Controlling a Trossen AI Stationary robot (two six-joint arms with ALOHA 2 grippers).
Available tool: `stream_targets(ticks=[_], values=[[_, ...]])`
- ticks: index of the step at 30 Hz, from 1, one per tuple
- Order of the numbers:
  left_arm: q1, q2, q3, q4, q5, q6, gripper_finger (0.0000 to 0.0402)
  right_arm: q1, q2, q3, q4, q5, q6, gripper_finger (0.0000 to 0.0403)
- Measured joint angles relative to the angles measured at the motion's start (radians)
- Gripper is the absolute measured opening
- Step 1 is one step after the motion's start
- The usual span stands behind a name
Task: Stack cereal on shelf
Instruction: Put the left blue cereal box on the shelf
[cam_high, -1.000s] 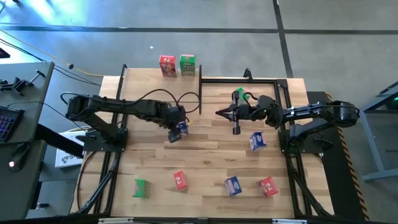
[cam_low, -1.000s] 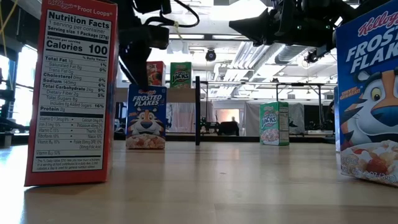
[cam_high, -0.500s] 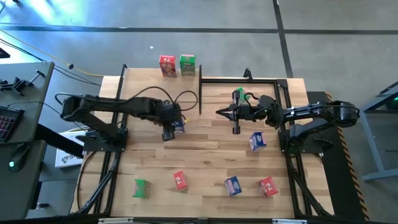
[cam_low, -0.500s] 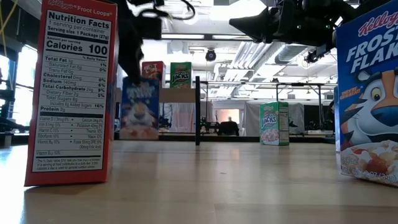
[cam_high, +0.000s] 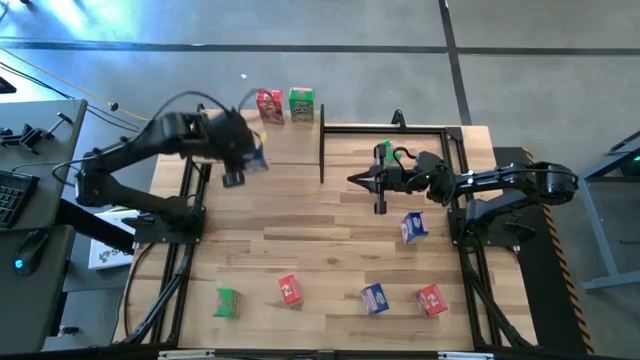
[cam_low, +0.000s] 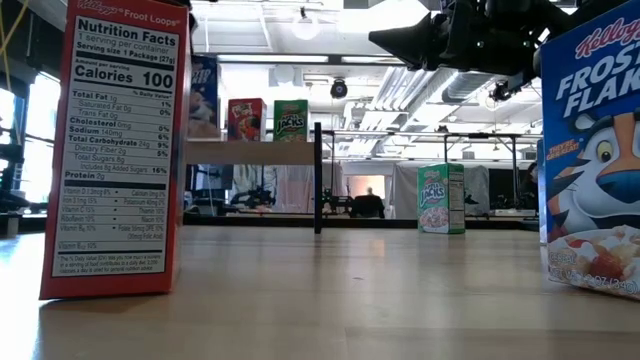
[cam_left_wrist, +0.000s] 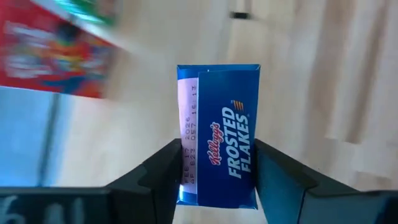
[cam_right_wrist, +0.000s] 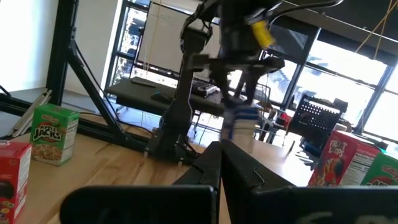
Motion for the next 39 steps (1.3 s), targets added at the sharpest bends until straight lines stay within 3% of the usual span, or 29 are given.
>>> stream_targets(ticks=[9, 16, 29, 39], values=[[0.31, 0.052, 0.091, 0.008, 0.018, 0.324, 0.0143, 0.0, 0.0, 0.0, 0.0, 0.0, 0.0, 0.0], [0.447, 0.119, 0.113, 0.016, 0.057, 0.439, 0.0135, 0.0, 0.0, 0.0, -0.002, 0.0, -0.001, 0.0], [0.55, 0.177, 0.119, 0.096, 0.033, 0.515, 0.0139, 0.0, 0.0, 0.0, -0.005, 0.0, 0.0, 0.0], [0.551, 0.178, 0.119, 0.119, -0.001, 0.511, 0.019, 0.0, 0.0, 0.0, -0.006, 0.0, 0.001, 0.0]])
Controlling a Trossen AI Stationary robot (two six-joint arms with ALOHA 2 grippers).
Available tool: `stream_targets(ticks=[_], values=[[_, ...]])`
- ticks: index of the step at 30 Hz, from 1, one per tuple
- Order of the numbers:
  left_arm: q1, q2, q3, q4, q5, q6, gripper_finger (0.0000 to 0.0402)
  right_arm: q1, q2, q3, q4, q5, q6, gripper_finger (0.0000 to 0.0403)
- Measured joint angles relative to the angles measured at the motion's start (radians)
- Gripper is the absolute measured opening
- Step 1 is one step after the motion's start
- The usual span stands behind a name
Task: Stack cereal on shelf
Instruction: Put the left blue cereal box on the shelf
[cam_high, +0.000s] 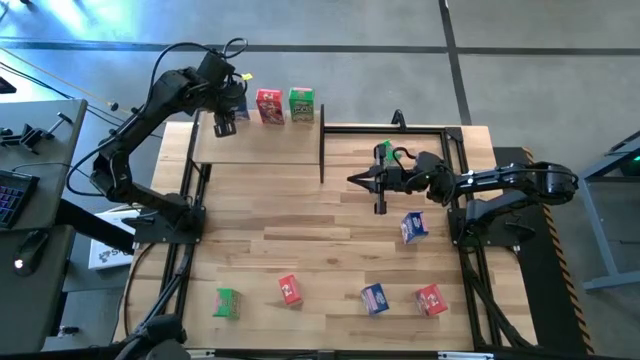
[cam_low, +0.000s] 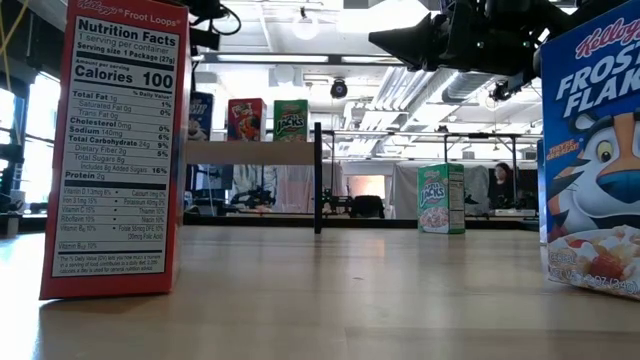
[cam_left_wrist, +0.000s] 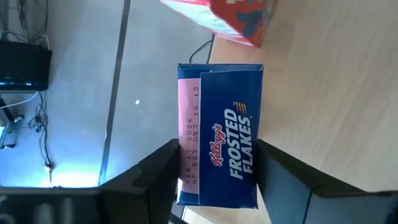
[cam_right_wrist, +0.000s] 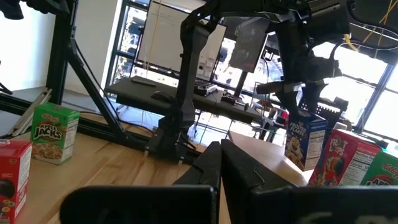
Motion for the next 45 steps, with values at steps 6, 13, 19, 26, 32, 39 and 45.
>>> stream_targets(ticks=[6, 13, 19, 26, 32, 39, 45], values=[[-0.001, -0.015, 0.0, 0.014, -0.037, 0.0, 0.0209, 0.0, 0.0, 0.0, -0.004, 0.0, 0.0, 0.0], [-0.001, -0.04, 0.039, 0.011, -0.041, -0.011, 0.021, 0.0, 0.0, 0.0, -0.007, 0.0, 0.0, 0.0], [-0.001, -0.059, 0.061, 0.011, -0.039, -0.026, 0.0208, 0.0, 0.0, 0.0, -0.007, 0.0, 0.0, 0.0], [-0.015, -0.088, 0.061, -0.037, 0.017, -0.143, 0.0195, 0.0, 0.0, 0.0, -0.007, 0.0, 0.004, 0.0], [-0.024, -0.127, 0.044, -0.113, 0.006, -0.431, 0.0129, 0.0, 0.0, 0.0, -0.033, 0.0, 0.004, 0.0], [0.02, -0.148, -0.095, 0.05, -0.216, -0.647, 0.0042, 0.0, 0.0, 0.0, -0.036, 0.0, 0.004, 0.0], [0.05, -0.131, -0.145, 0.195, -0.202, -0.745, 0.002, 0.0, 0.0, 0.0, -0.036, 0.001, 0.02, 0.0]])
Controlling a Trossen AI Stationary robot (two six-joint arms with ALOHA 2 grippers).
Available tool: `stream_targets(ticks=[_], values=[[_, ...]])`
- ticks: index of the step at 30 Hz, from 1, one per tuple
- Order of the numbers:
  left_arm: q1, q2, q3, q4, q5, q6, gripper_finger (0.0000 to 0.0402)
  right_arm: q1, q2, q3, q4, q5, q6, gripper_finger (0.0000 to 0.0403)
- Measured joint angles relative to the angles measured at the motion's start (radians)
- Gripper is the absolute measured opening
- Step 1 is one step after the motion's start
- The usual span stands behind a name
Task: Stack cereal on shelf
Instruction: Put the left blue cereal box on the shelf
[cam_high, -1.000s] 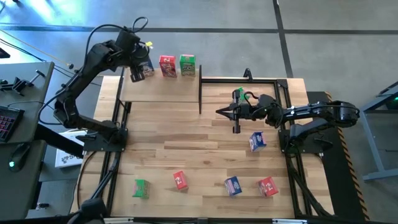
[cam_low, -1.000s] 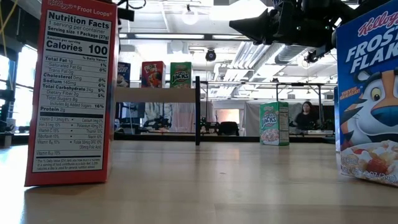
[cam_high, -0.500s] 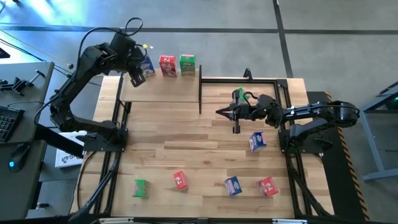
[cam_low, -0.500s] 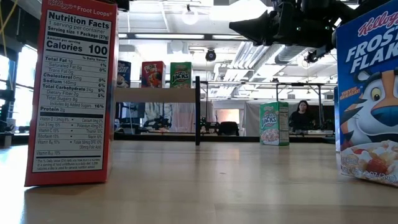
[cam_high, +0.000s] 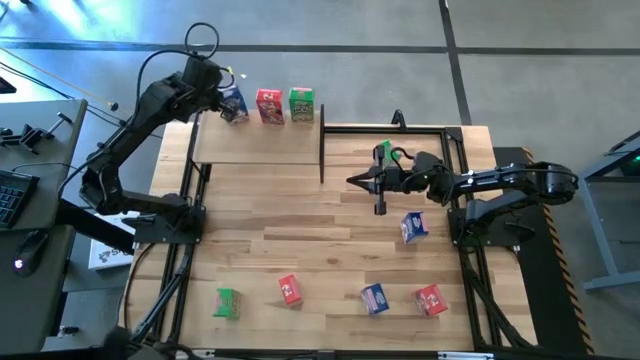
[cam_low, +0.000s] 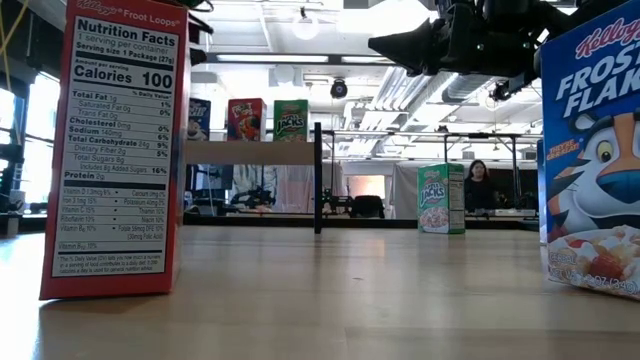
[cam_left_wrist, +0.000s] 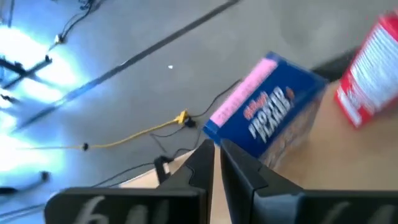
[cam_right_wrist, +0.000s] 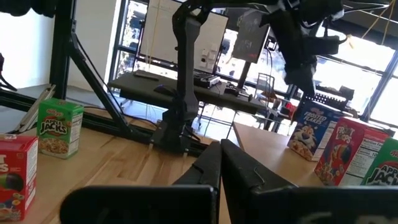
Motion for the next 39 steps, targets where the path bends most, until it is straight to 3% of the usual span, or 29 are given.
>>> stream_targets(ticks=[9, 29, 39], values=[[0.046, 0.053, -0.003, 0.03, 0.032, -0.077, 0.0019, 0.0, 0.0, 0.0, 0.0, 0.0, 0.0, 0.0], [0.052, 0.03, 0.026, 0.088, 0.075, 0.027, 0.0019, 0.0, 0.0, 0.0, 0.0, 0.0, -0.002, 0.0], [0.064, 0.1, 0.031, 0.198, 0.206, 0.177, 0.0019, 0.0, 0.0, 0.0, 0.0, 0.0, -0.002, 0.0]])
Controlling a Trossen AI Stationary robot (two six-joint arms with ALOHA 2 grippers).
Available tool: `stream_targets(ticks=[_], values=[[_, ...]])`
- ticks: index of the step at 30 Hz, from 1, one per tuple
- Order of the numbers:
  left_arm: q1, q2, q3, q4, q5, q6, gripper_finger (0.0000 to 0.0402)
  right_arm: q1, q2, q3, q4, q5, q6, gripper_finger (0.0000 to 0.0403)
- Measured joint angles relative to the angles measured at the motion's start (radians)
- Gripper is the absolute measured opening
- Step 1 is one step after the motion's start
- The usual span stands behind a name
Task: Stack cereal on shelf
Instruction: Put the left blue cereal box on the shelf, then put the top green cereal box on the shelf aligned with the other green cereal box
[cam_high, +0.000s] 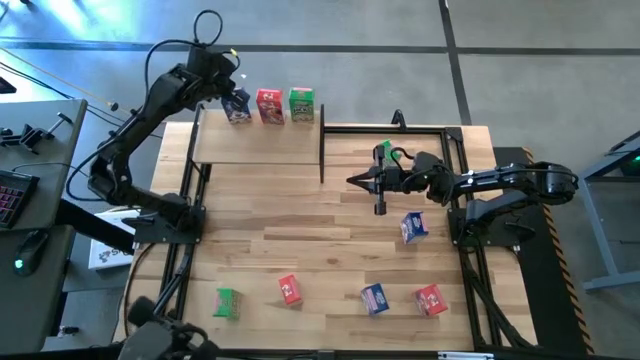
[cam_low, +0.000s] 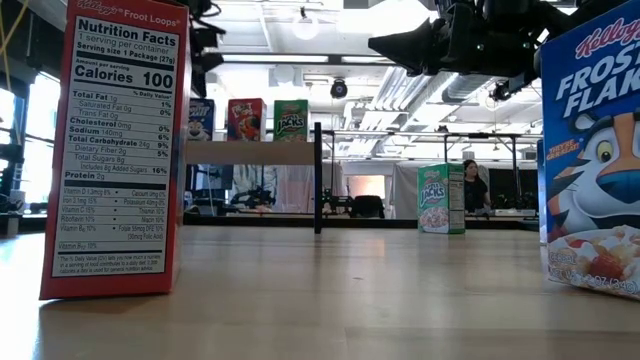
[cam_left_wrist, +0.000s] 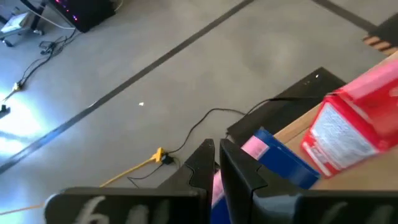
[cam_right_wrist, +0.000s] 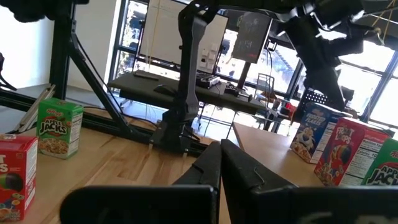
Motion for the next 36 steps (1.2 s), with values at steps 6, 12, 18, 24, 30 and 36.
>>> stream_targets(ticks=[6, 12, 18, 24, 30, 36], values=[[0.018, 0.065, 0.0, 0.022, 0.032, 0.045, 0.0019, 0.0, 0.0, 0.0, 0.0, 0.0, 0.0, 0.0], [0.01, 0.066, 0.002, 0.021, 0.09, 0.077, 0.0019, 0.0, 0.0, 0.0, 0.0, 0.0, 0.0, 0.0], [0.007, 0.063, 0.001, 0.017, 0.104, 0.085, 0.0019, 0.0, 0.0, 0.0, 0.0, 0.0, 0.0, 0.0], [0.007, 0.063, 0.025, 0.008, 0.093, 0.087, 0.0019, 0.0, 0.0, 0.0, 0.0, 0.0, 0.0, 0.0], [0.005, 0.024, 0.071, 0.028, 0.092, 0.095, 0.0019, 0.0, 0.0, 0.0, 0.0, 0.0, 0.0, 0.0], [-0.024, -0.161, -0.035, 0.133, 0.221, 0.049, 0.0019, 0.0, 0.0, 0.0, 0.0, 0.0, 0.017, 0.0]])
